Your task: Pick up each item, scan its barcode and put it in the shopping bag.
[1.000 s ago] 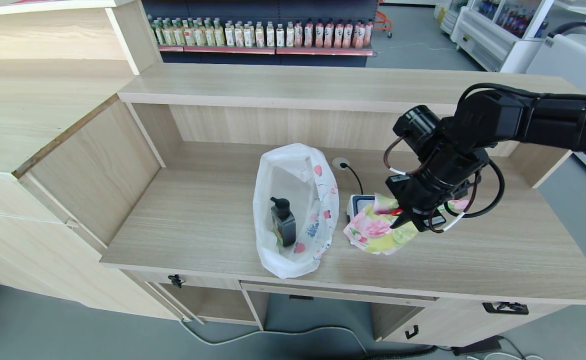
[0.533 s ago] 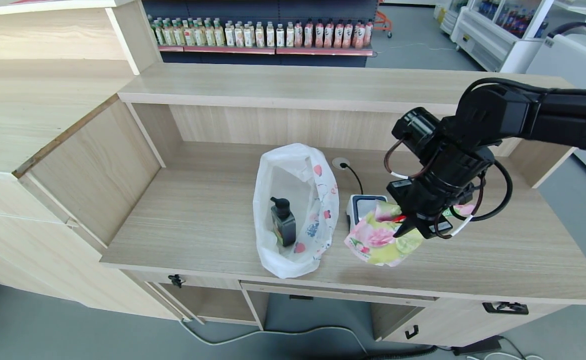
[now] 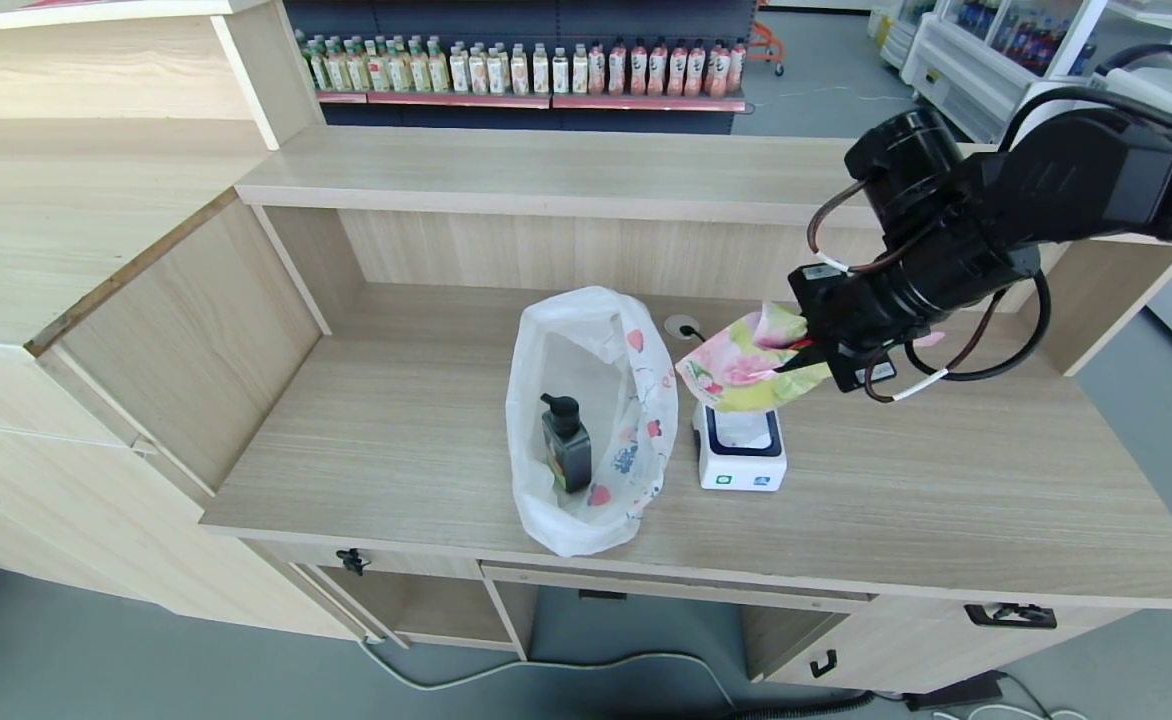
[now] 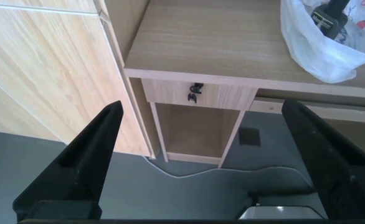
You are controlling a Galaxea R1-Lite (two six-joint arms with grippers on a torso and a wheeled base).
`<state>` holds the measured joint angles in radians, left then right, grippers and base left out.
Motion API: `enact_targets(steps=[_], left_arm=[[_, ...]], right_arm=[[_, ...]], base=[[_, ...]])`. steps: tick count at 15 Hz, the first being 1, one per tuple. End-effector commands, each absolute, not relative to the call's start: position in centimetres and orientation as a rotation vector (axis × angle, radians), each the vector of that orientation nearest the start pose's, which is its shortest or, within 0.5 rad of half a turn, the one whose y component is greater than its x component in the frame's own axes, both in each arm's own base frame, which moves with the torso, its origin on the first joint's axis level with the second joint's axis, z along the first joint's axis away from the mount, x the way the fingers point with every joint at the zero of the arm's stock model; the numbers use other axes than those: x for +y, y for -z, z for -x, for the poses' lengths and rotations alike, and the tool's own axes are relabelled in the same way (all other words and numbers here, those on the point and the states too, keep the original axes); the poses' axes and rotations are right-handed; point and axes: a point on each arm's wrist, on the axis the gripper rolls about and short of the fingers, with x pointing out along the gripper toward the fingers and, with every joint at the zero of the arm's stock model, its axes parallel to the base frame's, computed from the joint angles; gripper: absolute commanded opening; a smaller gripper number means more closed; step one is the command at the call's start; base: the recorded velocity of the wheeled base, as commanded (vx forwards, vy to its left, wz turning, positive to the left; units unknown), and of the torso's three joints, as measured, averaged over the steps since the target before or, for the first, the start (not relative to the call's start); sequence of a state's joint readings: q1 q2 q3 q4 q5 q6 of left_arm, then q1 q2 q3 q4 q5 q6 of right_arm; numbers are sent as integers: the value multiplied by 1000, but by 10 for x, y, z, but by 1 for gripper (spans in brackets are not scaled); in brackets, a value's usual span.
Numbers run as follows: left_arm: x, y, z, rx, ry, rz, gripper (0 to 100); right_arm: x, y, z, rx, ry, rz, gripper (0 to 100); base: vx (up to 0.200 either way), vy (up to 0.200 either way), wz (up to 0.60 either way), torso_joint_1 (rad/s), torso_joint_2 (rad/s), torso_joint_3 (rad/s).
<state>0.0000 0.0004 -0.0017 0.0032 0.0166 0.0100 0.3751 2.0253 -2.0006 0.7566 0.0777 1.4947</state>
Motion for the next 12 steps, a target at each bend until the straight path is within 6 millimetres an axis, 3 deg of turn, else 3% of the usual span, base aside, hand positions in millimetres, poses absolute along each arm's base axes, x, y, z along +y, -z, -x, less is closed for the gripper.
enact_targets(steps=[1, 12], left_arm=[[0, -76, 23, 2, -17, -11, 100], [0, -76, 23, 2, -17, -11, 100]], right_arm=[[139, -269, -355, 919, 223, -1269, 0], [153, -239, -371, 981, 274, -1228, 0]], base=[[0, 0, 0, 0, 0, 0], [0, 0, 0, 0, 0, 0]])
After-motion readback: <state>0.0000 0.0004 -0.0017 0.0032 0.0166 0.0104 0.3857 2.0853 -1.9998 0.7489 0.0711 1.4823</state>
